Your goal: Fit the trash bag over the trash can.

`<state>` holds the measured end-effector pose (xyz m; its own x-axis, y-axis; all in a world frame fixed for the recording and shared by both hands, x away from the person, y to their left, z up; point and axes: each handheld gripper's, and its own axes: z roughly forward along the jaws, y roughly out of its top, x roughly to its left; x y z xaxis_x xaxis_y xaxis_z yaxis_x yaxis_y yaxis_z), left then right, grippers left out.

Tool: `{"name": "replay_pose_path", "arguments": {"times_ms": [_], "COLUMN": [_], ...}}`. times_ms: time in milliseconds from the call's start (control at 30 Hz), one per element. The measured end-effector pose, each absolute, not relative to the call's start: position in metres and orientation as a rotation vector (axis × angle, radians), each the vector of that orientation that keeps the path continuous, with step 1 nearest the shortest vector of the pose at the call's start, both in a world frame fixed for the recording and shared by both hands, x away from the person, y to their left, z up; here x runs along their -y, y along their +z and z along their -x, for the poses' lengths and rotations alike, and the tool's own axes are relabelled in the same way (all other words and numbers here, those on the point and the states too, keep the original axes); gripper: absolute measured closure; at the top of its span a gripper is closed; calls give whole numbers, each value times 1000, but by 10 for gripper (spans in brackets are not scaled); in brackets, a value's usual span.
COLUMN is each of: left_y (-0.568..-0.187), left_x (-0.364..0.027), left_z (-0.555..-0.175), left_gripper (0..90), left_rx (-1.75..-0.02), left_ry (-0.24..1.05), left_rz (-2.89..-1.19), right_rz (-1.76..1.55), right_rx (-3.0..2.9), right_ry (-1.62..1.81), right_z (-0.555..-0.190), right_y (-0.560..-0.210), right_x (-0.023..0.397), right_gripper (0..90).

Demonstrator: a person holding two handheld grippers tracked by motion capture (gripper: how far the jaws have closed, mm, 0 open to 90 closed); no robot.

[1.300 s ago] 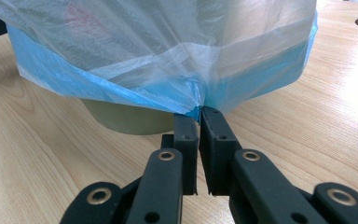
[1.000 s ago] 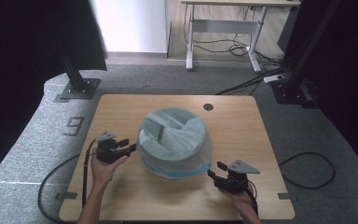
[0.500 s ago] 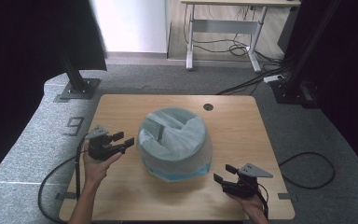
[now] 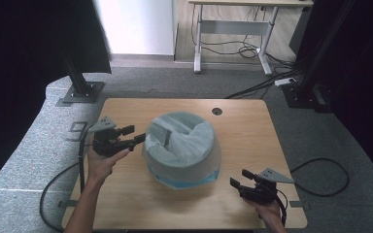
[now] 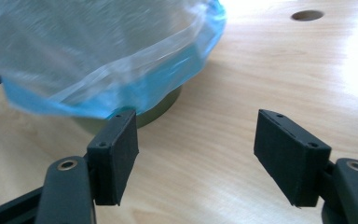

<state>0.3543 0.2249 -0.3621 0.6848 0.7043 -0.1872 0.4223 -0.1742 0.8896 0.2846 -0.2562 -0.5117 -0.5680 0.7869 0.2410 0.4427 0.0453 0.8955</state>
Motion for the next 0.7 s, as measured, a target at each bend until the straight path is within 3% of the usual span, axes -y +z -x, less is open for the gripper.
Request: {"name": "replay_pose_path", "arguments": {"times_ms": [300,700], "left_y": [-348,-338], "left_x": [-195,-154], "left_z": [-372,-391], "left_gripper": [361,362], "left_rx": [-872,-861], "left_ry": [309,275], "left_rz": [-1866,-1960], "right_rz": [-1328,-1329], "right_rx": [-1951,-1968], "right_ry": [1532,1449], "right_z": [-306,-301], "right_y": [-514,-516], "right_x": [269,267], "right_gripper": [299,305]}}
